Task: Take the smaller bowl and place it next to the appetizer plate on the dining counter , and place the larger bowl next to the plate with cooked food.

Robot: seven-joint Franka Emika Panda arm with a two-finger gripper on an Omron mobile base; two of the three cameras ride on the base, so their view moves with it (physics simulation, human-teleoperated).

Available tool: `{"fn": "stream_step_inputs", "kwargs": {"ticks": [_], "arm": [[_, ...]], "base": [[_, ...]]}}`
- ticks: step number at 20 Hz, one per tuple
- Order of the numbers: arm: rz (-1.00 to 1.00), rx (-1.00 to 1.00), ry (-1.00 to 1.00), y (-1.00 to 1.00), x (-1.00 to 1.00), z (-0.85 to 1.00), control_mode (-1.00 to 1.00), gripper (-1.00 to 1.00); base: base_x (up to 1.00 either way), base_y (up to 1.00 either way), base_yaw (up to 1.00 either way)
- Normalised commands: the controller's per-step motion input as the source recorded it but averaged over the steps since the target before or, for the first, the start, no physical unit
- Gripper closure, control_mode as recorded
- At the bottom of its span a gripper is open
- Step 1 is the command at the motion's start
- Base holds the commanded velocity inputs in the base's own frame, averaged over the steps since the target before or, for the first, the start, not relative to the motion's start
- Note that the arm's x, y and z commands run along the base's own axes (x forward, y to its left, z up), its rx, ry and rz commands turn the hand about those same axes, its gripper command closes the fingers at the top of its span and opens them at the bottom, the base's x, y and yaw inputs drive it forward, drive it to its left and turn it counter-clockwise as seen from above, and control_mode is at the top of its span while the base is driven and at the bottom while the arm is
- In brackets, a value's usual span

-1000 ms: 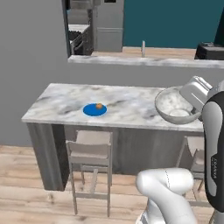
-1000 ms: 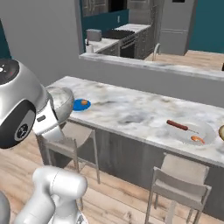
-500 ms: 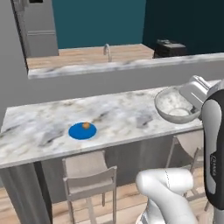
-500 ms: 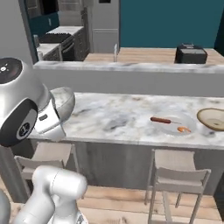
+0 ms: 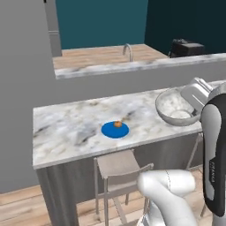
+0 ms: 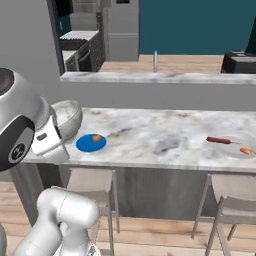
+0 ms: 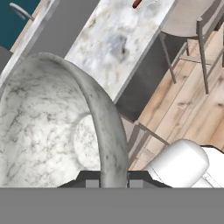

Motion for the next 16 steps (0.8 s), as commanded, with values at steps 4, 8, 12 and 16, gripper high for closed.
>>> {"fn": "stream_step_inputs", "kwargs": {"ticks": [4, 8, 12, 16], "arm": [[0.0, 0.0, 0.0, 0.0, 0.0, 0.0, 1.0, 1.0], [0.0, 0.0, 0.0, 0.0, 0.0, 0.0, 1.0, 1.0], [0.0, 0.0, 0.0, 0.0, 0.0, 0.0, 1.0, 1.0], [0.0, 0.0, 0.0, 0.0, 0.0, 0.0, 1.0, 1.0]], "base": [[0.99, -0.07, 0.1], [1.0, -0.01, 0.14], [1.0, -0.01, 0.29], [0.9, 0.0, 0.38]]}}
